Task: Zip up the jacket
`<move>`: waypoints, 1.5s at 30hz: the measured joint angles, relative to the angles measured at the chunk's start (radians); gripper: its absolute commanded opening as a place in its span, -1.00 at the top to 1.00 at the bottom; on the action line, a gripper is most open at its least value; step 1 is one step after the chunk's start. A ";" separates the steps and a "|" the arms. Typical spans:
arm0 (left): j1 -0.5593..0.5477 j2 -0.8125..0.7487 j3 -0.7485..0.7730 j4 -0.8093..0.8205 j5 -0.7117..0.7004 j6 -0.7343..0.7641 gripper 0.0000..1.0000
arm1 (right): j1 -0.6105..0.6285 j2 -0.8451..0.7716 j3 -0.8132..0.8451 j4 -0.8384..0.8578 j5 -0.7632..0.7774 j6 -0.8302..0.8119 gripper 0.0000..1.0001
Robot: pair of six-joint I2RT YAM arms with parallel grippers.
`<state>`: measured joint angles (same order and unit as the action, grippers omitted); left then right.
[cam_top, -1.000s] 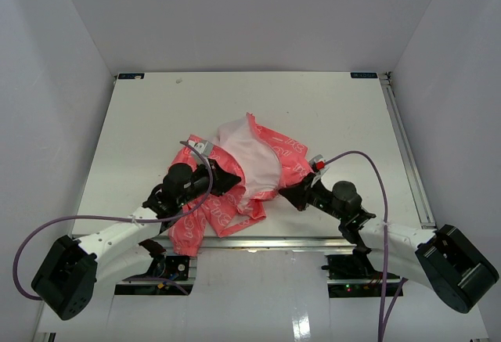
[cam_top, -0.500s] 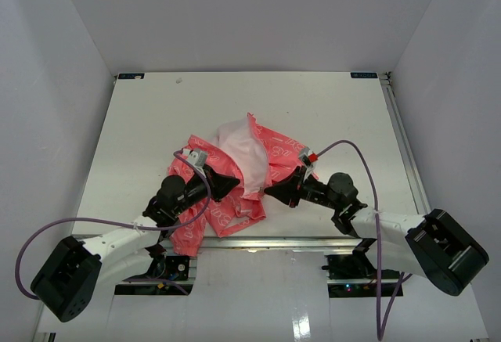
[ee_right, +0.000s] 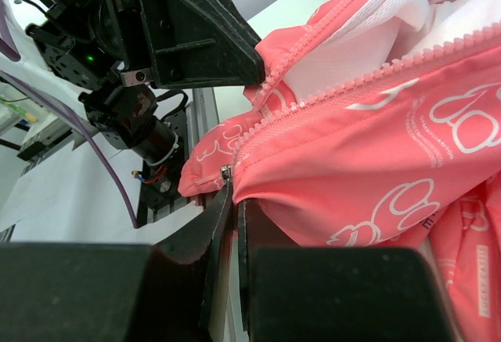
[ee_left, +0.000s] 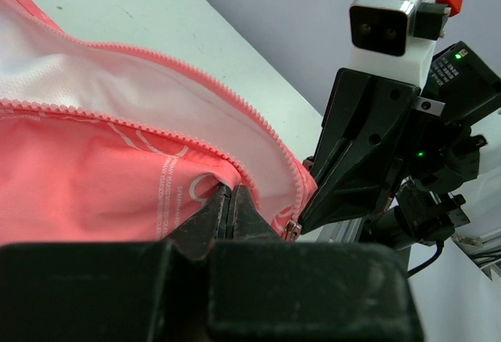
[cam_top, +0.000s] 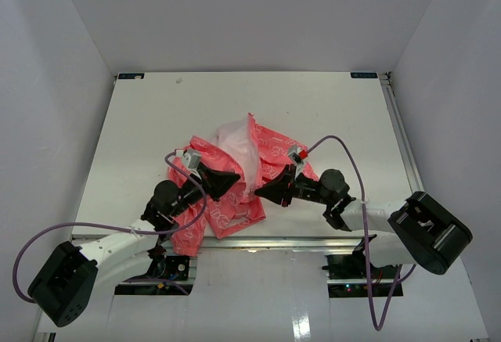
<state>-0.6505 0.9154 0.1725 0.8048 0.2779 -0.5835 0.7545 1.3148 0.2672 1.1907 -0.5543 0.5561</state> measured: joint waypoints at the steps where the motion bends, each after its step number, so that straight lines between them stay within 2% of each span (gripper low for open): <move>1: 0.000 -0.001 -0.005 0.014 0.000 0.000 1.00 | 0.005 0.008 0.005 0.004 -0.001 0.004 0.85; 20: -0.005 -0.028 -0.068 0.145 0.003 0.000 1.00 | 0.032 0.108 0.079 0.058 0.003 0.060 0.84; 45: -0.006 -0.033 -0.096 0.177 0.017 0.025 1.00 | 0.033 0.112 0.100 0.061 0.015 0.075 0.84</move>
<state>-0.6567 0.8823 0.0764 0.9818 0.2947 -0.5582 0.7876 1.4269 0.3668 1.2514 -0.5394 0.6306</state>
